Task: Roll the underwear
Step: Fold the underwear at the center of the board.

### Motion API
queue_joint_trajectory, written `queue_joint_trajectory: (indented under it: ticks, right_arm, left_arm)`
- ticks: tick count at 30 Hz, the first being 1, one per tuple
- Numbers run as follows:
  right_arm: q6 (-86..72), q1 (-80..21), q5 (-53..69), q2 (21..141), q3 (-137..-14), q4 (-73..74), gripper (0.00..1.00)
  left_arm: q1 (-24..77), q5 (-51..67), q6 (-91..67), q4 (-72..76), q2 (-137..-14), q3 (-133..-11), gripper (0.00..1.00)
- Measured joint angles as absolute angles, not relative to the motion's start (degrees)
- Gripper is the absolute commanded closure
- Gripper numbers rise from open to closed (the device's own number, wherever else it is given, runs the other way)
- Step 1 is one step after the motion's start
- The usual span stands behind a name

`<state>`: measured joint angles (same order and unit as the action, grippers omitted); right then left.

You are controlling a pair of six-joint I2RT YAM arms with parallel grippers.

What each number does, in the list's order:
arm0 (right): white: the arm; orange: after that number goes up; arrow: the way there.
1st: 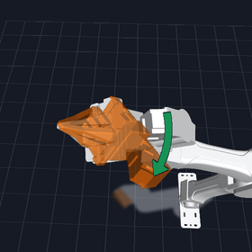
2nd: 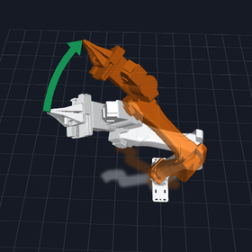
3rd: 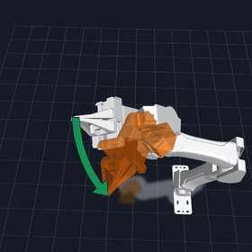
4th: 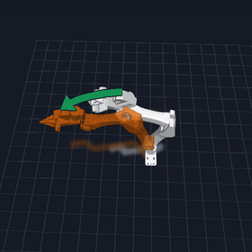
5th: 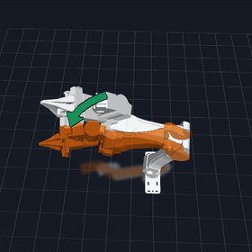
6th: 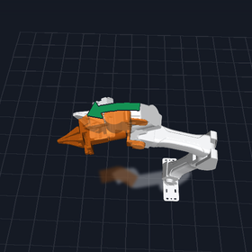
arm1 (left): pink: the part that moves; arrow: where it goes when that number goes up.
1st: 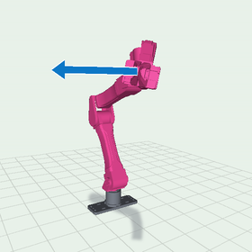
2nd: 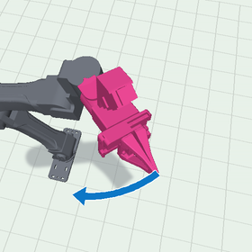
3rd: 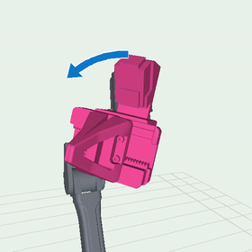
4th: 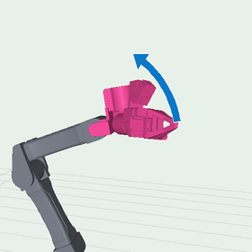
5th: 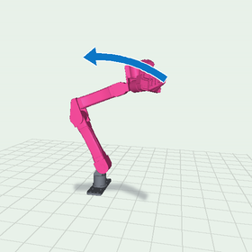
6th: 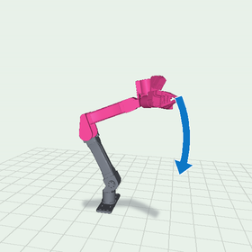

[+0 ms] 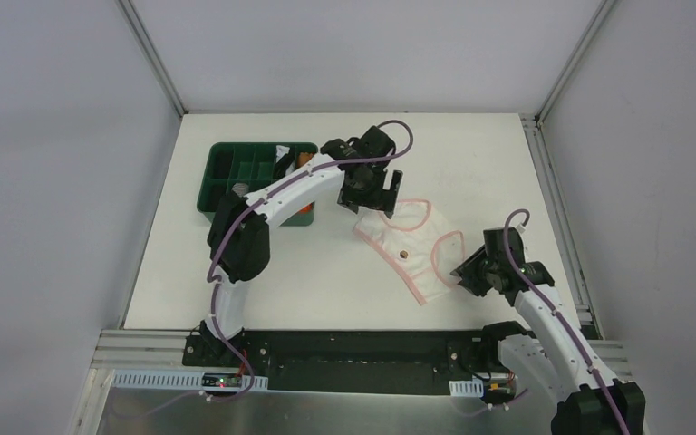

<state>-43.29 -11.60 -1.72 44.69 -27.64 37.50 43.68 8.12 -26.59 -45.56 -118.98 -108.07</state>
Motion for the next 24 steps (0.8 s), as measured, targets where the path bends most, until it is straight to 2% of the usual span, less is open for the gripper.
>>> queue_joint_trajectory:
  ticks: [6, 9, 17, 24]
  right_arm:
    - [-42.46, -11.60, 0.78, 46.35, -27.64, 35.66, 0.63]
    - [-42.15, -11.60, 1.08, 46.35, -27.64, 35.48, 0.63]
    - [-41.95, -11.60, 2.00, 44.36, -27.53, 35.31, 0.62]
    - [-41.95, -11.60, 2.46, 44.58, -27.51, 35.24, 0.62]
  left_arm:
    - [43.66, -3.64, -26.30, -46.59, -114.89, -104.05, 0.09]
    - [42.94, -6.42, -26.74, -47.53, -115.55, -103.00, 0.19]
    - [39.70, -4.01, -26.44, -47.24, -118.80, -101.93, 0.48]
    - [39.13, 0.30, -26.15, -45.45, -123.39, -100.77, 0.53]
